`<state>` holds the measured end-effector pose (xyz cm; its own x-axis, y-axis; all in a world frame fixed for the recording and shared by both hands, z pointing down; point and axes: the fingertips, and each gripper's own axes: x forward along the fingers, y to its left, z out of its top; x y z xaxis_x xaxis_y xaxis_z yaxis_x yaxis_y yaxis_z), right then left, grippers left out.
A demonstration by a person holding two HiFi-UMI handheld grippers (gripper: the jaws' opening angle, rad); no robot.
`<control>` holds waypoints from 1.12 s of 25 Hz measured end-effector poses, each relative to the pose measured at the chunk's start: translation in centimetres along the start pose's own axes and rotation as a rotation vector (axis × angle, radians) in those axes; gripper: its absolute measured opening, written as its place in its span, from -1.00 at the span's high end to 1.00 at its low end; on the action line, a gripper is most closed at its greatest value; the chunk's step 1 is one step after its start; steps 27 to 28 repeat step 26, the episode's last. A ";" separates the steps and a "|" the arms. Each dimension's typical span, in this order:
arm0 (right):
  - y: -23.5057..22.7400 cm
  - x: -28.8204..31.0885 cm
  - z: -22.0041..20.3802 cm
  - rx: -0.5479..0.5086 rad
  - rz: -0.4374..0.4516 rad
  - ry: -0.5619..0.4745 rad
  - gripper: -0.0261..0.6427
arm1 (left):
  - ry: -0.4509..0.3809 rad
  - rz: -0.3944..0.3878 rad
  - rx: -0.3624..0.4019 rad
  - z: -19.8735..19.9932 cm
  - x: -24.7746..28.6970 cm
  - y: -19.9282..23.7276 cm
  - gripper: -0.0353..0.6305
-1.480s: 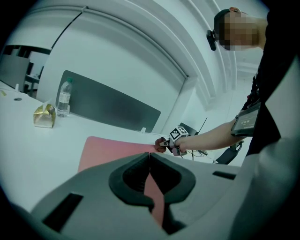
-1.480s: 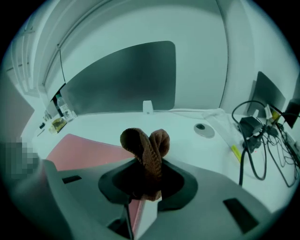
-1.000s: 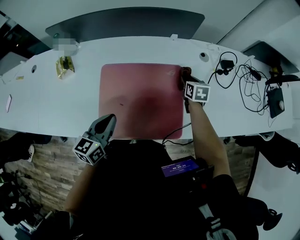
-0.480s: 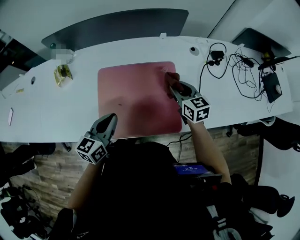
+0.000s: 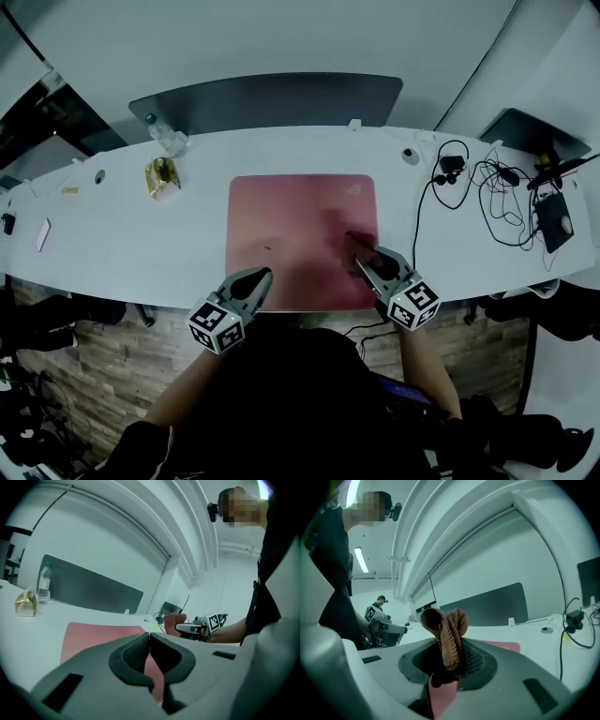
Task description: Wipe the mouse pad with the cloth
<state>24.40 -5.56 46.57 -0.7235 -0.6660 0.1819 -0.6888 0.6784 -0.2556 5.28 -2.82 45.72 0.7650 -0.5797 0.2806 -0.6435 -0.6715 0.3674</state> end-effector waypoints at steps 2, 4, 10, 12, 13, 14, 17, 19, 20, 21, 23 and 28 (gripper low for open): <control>1.0 -0.4 -0.5 -0.017 0.016 0.008 0.58 | 0.010 -0.012 0.003 -0.3 0.0 -0.3 0.87; 1.6 -0.7 -0.9 -0.019 0.023 0.008 0.58 | 0.018 -0.016 0.003 -0.7 -0.1 -0.4 0.87; 2.8 -1.2 -1.9 -0.006 0.039 0.005 0.58 | 0.017 -0.016 0.008 -1.1 -0.2 -0.8 0.87; 3.1 -1.2 -1.8 -0.005 0.049 0.003 0.58 | 0.024 -0.018 0.007 -1.4 -0.2 -1.1 0.87; 3.2 -1.1 -1.8 -0.007 0.054 0.001 0.58 | 0.029 -0.020 0.008 -1.6 -0.2 -1.3 0.87; 3.2 -1.0 -1.6 -0.009 0.058 -0.002 0.58 | 0.034 -0.021 0.009 -1.7 -0.2 -1.4 0.87; 3.6 -0.5 -1.3 -0.010 0.071 -0.015 0.58 | 0.056 -0.021 0.016 -2.0 -0.8 -1.6 0.87; 3.7 -0.3 -1.3 -0.009 0.076 -0.021 0.58 | 0.066 -0.018 0.019 -2.2 -1.1 -1.6 0.87; 3.7 -0.2 -1.3 -0.009 0.077 -0.024 0.58 | 0.068 -0.017 0.021 -2.2 -1.2 -1.6 0.87; 3.8 -0.1 -1.4 -0.009 0.078 -0.025 0.58 | 0.069 -0.017 0.024 -2.2 -1.2 -1.6 0.87; 4.0 0.2 -1.6 -0.008 0.083 -0.026 0.58 | 0.068 -0.018 0.029 -2.2 -1.2 -1.5 0.87; 4.5 0.6 -1.9 -0.009 0.096 -0.026 0.58 | 0.066 -0.018 0.033 -2.3 -1.1 -1.2 0.87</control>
